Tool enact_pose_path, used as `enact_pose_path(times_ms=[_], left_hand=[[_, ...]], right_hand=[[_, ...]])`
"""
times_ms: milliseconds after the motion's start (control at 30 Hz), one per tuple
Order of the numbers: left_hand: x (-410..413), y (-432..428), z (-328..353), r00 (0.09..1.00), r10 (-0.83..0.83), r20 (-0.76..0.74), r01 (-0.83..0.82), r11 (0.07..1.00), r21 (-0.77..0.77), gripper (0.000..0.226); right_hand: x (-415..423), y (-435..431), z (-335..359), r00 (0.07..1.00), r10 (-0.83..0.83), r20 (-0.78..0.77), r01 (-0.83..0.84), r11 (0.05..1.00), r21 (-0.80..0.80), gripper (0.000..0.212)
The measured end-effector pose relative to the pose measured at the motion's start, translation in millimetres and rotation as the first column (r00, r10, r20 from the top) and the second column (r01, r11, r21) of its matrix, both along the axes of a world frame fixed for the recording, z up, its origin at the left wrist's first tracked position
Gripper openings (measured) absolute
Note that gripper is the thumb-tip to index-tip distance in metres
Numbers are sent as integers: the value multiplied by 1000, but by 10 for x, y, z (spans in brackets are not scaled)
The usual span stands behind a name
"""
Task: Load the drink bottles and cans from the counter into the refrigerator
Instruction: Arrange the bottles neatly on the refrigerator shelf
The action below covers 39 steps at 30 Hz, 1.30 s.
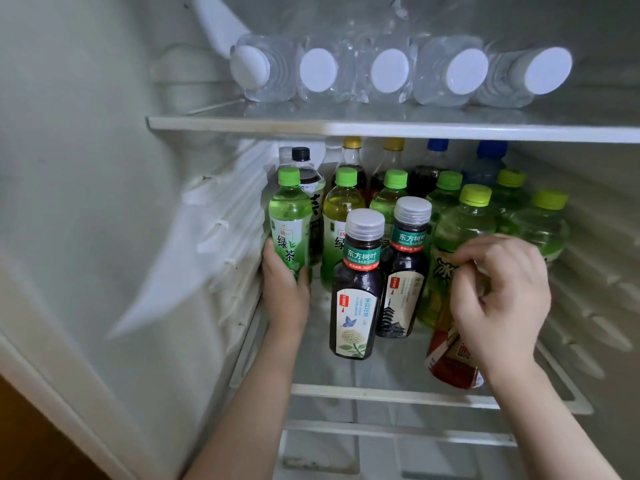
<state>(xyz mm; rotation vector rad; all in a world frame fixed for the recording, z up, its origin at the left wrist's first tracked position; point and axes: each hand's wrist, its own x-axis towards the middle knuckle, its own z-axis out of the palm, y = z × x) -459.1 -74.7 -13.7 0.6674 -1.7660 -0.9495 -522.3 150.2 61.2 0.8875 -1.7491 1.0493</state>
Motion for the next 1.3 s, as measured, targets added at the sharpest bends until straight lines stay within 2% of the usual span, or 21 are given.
enact_pose_path(times_ms=[267, 633, 833, 933, 1033, 1100, 1167, 1233, 1300], left_hand=[[-1, -88, -11, 999, -32, -26, 33, 998, 58, 70], [27, -67, -27, 1000, 16, 20, -16, 1000, -8, 69], [76, 22, 14, 999, 32, 30, -32, 999, -3, 82], [151, 156, 95, 996, 79, -36, -83, 989, -124, 73], [229, 308, 209, 970, 151, -190, -198, 945, -259, 48], [296, 435, 274, 960, 57, -274, -116, 973, -201, 38], [380, 569, 288, 946, -145, -290, 111, 985, -130, 42], [444, 674, 211, 921, -326, -214, 311, 945, -102, 59], [462, 729, 90, 900, -425, -99, 418, 905, -82, 82]], right_hand=[[25, 2, 12, 1000, -12, 1, 12, 1000, 10, 16], [29, 4, 8, 1000, -23, -16, 24, 1000, 17, 15], [29, -1, 7, 1000, -23, -10, 24, 999, 25, 15], [33, 4, 8, 1000, -20, -13, 21, 1000, 17, 15], [30, 12, 7, 1000, -21, -17, 21, 999, 24, 15], [32, 20, 5, 1000, -19, -12, 19, 1000, 23, 15], [34, 26, 7, 1000, -20, -5, 20, 1000, 24, 15], [36, 29, 7, 1000, -27, -6, 27, 999, 27, 15], [34, 31, 8, 1000, -28, -10, 28, 999, 25, 15]])
